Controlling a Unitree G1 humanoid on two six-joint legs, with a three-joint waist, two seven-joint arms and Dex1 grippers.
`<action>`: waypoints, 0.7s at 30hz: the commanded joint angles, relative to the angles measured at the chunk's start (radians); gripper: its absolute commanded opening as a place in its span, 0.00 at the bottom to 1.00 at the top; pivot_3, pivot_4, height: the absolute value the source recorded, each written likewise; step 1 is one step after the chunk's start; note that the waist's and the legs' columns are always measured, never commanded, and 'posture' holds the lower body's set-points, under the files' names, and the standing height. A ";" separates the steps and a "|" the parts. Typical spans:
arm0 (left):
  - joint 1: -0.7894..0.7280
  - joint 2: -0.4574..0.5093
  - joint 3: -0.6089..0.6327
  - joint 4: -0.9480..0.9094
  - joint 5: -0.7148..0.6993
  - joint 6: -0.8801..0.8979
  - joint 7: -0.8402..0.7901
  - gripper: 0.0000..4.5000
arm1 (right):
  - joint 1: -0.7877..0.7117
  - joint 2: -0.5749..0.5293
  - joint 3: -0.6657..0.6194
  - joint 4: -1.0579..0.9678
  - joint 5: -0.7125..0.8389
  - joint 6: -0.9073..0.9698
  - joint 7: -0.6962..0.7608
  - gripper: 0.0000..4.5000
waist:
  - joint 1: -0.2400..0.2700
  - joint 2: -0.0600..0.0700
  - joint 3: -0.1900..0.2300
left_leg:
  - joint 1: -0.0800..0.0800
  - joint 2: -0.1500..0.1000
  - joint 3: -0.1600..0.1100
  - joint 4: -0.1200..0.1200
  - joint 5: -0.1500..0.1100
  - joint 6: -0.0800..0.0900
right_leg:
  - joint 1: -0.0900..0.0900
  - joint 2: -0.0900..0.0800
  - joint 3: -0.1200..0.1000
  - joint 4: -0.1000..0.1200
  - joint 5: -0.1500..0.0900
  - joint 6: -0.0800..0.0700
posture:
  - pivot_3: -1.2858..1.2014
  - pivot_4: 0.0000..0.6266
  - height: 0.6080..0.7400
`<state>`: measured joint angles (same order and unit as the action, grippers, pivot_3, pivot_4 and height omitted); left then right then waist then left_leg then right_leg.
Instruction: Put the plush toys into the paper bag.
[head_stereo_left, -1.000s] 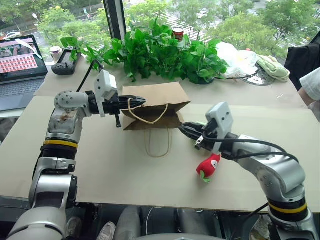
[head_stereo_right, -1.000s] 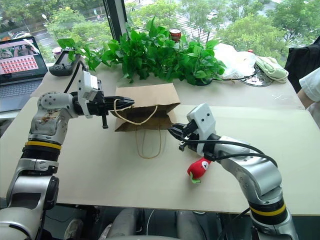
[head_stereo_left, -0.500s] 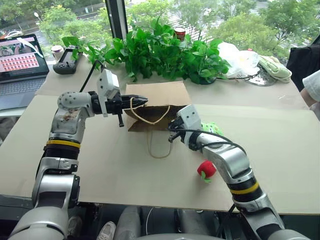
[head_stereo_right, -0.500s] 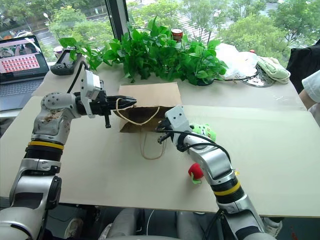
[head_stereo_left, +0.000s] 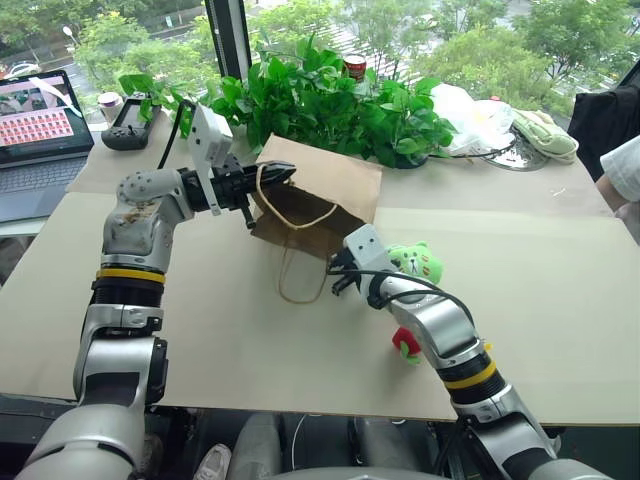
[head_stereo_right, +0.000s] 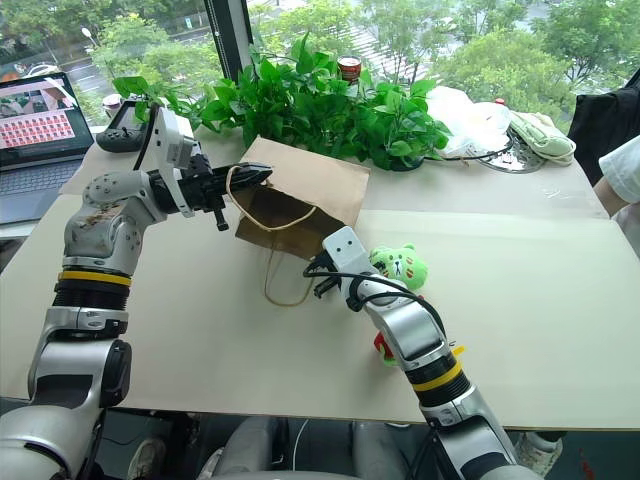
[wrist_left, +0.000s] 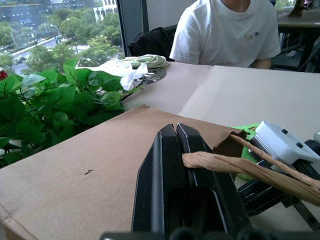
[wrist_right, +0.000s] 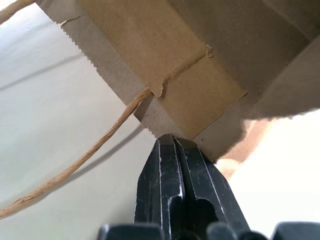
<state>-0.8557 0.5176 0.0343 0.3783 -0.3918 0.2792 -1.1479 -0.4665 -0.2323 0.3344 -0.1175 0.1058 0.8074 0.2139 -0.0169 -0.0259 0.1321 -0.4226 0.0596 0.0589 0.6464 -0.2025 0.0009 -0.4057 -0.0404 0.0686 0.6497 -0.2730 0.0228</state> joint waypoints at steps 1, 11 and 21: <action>0.003 0.008 0.014 -0.047 -0.011 0.001 0.002 0.00 | -0.002 0.009 -0.043 -0.007 -0.013 0.012 -0.005 0.01 | 0.000 0.000 0.000 | 0.000 0.000 0.000 0.000 0.000 0.000 | 0.000 0.000 0.000 0.000 0.000 0.000 | 0.52 0.24 0.79; 0.020 0.004 0.011 -0.051 -0.006 0.005 0.008 0.00 | -0.007 -0.019 -0.132 -0.195 0.048 0.028 0.079 0.01 | 0.002 0.000 0.000 | -0.001 0.000 0.000 0.000 0.000 0.000 | 0.000 0.000 0.000 0.000 0.000 0.000 | 0.52 0.24 0.79; 0.028 -0.006 0.023 -0.053 -0.023 0.044 0.035 0.00 | 0.030 -0.184 -0.324 -0.470 0.219 0.184 0.223 0.11 | 0.005 0.000 0.000 | -0.001 0.000 0.000 -0.001 0.000 0.000 | 0.000 0.000 0.000 -0.001 0.000 0.000 | 0.52 0.24 0.79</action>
<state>-0.8188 0.5116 0.0348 0.3630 -0.3934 0.3120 -1.1212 -0.4368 -0.3670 0.0699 -0.5423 0.3009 0.9649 0.4135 -0.0115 -0.0258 0.1322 -0.4231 0.0593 0.0589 0.6458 -0.2025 0.0009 -0.4056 -0.0407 0.0686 0.6489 -0.2730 0.0229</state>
